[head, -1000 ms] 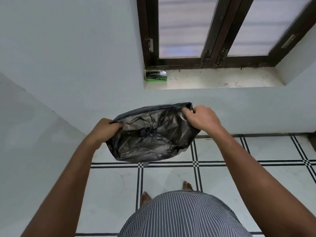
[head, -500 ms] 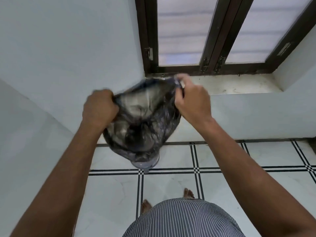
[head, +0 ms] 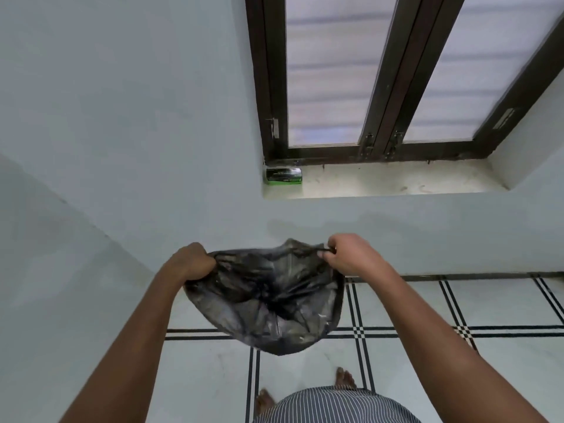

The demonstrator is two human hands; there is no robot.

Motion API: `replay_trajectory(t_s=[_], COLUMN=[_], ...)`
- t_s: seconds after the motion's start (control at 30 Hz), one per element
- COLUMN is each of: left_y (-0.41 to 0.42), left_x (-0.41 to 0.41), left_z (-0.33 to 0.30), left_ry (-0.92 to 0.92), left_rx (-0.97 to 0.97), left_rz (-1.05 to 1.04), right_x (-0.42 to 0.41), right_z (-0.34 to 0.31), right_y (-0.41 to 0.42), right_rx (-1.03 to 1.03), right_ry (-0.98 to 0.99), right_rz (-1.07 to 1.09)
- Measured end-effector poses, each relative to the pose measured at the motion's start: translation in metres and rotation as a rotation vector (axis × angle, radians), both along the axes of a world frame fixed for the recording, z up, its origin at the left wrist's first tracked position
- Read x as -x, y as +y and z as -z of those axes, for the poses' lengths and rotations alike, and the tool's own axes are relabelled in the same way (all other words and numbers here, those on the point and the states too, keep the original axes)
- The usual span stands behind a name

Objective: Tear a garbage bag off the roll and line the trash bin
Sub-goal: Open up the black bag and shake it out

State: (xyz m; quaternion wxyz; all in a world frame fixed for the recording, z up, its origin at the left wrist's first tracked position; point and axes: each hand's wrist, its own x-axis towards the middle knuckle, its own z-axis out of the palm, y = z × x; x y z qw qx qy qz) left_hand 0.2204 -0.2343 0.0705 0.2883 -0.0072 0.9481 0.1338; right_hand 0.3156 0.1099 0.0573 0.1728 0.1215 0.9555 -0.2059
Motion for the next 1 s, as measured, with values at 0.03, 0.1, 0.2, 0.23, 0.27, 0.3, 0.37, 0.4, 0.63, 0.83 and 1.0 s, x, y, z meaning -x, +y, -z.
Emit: replay_trajectory(t_s=[0.03, 0.1, 0.2, 0.23, 0.27, 0.3, 0.37, 0.4, 0.63, 0.83, 1.0], left_y=[0.002, 0.005, 0.008, 0.008, 0.007, 0.007, 0.006, 0.007, 0.031, 0.016, -0.016], left_x=[0.002, 0.006, 0.008, 0.007, 0.008, 0.010, 0.016, 0.020, 0.024, 0.027, 0.031], left_z=[-0.006, -0.018, -0.029, -0.031, -0.032, -0.033, -0.033, -0.035, -0.098, -0.031, 0.006], left_ry=[0.004, -0.029, -0.084, -0.086, -0.074, -0.060, -0.049, -0.037, 1.275, 0.565, -0.091], left_rx=[-0.081, -0.263, -0.455, -0.486, -0.491, -0.467, -0.349, -0.284, -0.460, -0.013, 0.080], left_rz=[-0.049, -0.119, -0.175, -0.181, -0.178, -0.162, -0.097, -0.047, -0.190, 0.221, 0.233], right_x=[0.004, 0.009, 0.012, 0.012, 0.012, 0.013, 0.016, 0.019, 0.051, 0.048, 0.033], right_z=[-0.003, -0.012, -0.026, -0.027, -0.028, -0.028, -0.033, -0.040, -0.104, -0.046, -0.006], right_y=[0.001, 0.000, -0.001, 0.000, 0.000, 0.001, 0.001, 0.001, -0.012, -0.015, -0.013], right_rx=[0.109, 0.419, 0.813, 0.833, 0.761, 0.603, 0.283, 0.204, 0.049, -0.054, 0.162], right_ry=[0.057, 0.119, 0.060, 0.023, -0.006, -0.024, -0.033, -0.019, 1.277, 0.185, -0.078], right_rz=[0.068, 0.206, 0.260, 0.233, 0.200, 0.156, 0.063, 0.043, 0.194, -0.099, 0.014])
